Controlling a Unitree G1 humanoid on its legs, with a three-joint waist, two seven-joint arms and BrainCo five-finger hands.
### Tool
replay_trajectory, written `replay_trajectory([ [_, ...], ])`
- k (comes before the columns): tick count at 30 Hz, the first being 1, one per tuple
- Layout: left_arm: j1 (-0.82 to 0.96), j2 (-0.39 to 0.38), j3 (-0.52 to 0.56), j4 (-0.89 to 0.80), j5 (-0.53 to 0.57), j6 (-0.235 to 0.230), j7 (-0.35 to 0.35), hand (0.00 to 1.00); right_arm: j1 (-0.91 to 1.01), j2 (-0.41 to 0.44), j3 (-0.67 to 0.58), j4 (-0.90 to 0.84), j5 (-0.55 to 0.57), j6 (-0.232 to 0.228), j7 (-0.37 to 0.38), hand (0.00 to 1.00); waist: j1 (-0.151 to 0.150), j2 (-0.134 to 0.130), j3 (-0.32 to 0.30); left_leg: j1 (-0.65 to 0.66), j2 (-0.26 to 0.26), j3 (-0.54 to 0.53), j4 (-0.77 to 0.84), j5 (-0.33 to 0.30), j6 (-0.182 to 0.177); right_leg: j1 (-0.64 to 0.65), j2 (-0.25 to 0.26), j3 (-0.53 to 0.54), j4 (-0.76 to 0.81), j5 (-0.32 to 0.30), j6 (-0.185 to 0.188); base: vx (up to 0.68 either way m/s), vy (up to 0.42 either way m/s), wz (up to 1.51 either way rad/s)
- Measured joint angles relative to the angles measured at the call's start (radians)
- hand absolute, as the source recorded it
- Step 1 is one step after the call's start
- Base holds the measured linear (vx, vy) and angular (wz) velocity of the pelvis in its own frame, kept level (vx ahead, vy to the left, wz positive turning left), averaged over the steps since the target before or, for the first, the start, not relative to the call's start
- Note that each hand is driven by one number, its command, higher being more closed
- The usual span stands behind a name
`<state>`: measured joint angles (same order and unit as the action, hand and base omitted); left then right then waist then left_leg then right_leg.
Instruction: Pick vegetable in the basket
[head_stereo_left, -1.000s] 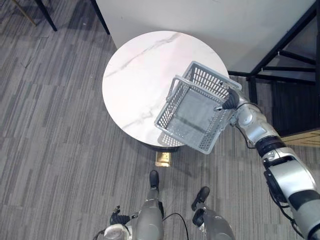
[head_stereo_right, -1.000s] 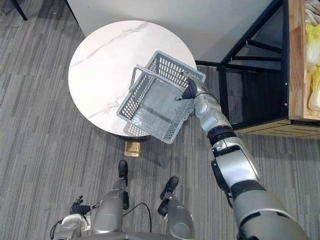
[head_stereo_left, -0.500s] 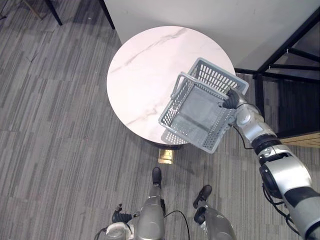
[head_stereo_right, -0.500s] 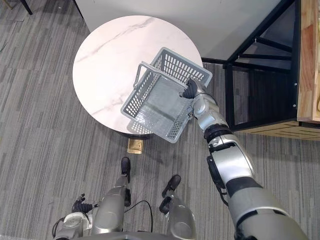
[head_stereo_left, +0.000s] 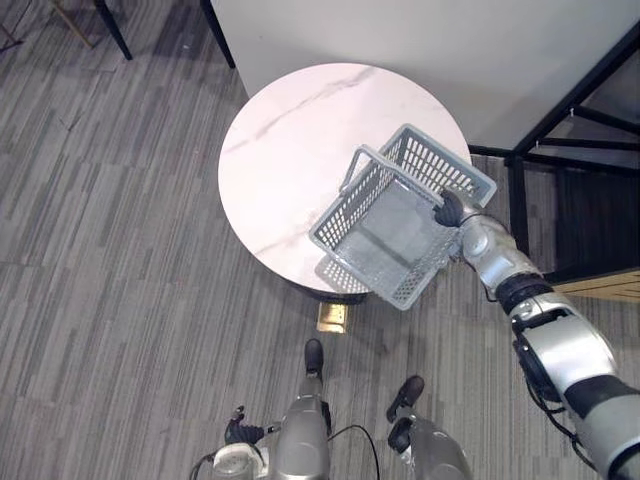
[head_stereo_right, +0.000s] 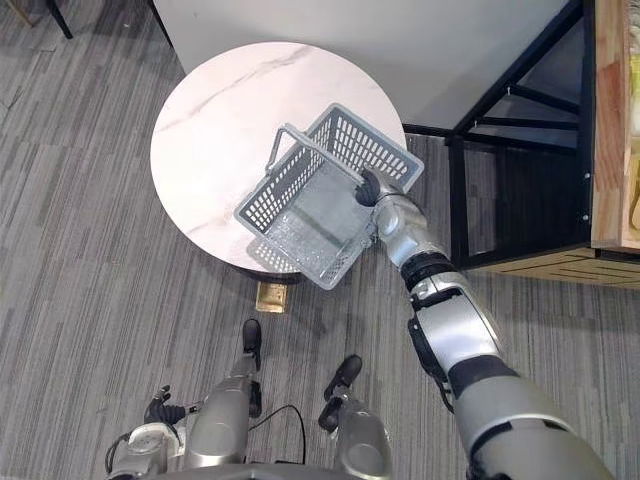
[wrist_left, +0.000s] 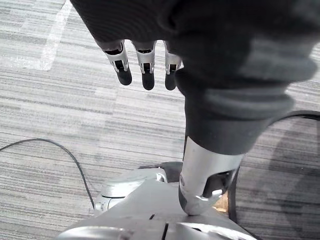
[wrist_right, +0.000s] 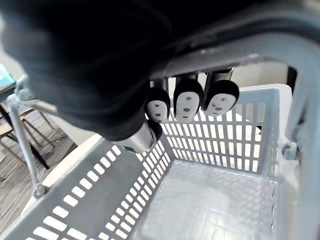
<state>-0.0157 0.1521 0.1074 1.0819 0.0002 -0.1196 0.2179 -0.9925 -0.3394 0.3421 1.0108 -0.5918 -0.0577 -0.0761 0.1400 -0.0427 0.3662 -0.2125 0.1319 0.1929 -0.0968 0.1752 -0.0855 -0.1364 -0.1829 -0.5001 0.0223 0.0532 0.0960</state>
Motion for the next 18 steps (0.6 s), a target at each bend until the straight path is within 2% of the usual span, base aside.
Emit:
replay_trajectory([
  [2, 0.0, 0.002, 0.0, 0.002, 0.018, 0.0, 0.0, 0.0, 0.02, -0.006, 0.066, -0.076, 0.0, -0.001, 0.009, 1.0, -0.001, -0.001, -0.001, 0.01, 0.001, 0.011, 0.0, 0.0, 0.001, 0.003, -0.001, 0.011, 0.001, 0.001, 0.0, 0.04, -0.007, -0.14],
  [6, 0.003, 0.003, 0.018, 0.0, 0.024, 0.006, -0.003, 0.0, 0.093, -0.082, 0.213, -0.292, 0.0, -0.051, 0.071, 1.0, -0.018, -0.01, -0.006, 0.04, 0.002, 0.012, 0.0, 0.0, 0.001, 0.033, 0.002, 0.014, -0.004, 0.001, 0.0, 0.04, -0.01, -0.01],
  [8, 0.016, 0.006, 0.02, 0.001, 0.028, 0.014, -0.004, 0.0, 0.163, -0.107, 0.224, -0.384, 0.006, -0.086, 0.091, 1.0, -0.031, -0.018, -0.019, 0.049, 0.001, 0.013, 0.0, -0.001, 0.0, 0.042, 0.001, 0.016, -0.005, 0.0, 0.001, 0.01, 0.0, -0.02],
  [11, 0.024, 0.011, 0.032, 0.007, 0.063, 0.017, -0.008, 0.0, 0.247, -0.142, 0.227, -0.488, 0.037, -0.114, 0.111, 1.0, -0.056, -0.028, -0.034, 0.063, 0.001, 0.015, 0.0, -0.002, -0.002, 0.053, 0.001, 0.019, -0.006, 0.001, 0.002, 0.0, 0.001, -0.03],
  [16, 0.069, 0.012, 0.039, 0.02, 0.063, 0.021, -0.012, 0.0, 0.394, -0.242, 0.228, -0.663, 0.1, -0.135, 0.13, 1.0, -0.06, -0.038, -0.128, 0.082, 0.003, 0.05, -0.001, -0.018, -0.015, 0.055, 0.007, 0.062, -0.025, 0.005, 0.012, -0.01, -0.001, -0.21],
  [18, 0.096, 0.018, 0.039, 0.032, 0.063, 0.02, -0.027, 0.0, 0.45, -0.292, 0.228, -0.725, 0.136, -0.147, 0.136, 1.0, -0.074, -0.037, -0.172, 0.093, 0.003, 0.067, -0.005, -0.027, -0.01, 0.056, 0.008, 0.079, -0.03, 0.005, 0.018, 0.0, 0.0, -0.21],
])
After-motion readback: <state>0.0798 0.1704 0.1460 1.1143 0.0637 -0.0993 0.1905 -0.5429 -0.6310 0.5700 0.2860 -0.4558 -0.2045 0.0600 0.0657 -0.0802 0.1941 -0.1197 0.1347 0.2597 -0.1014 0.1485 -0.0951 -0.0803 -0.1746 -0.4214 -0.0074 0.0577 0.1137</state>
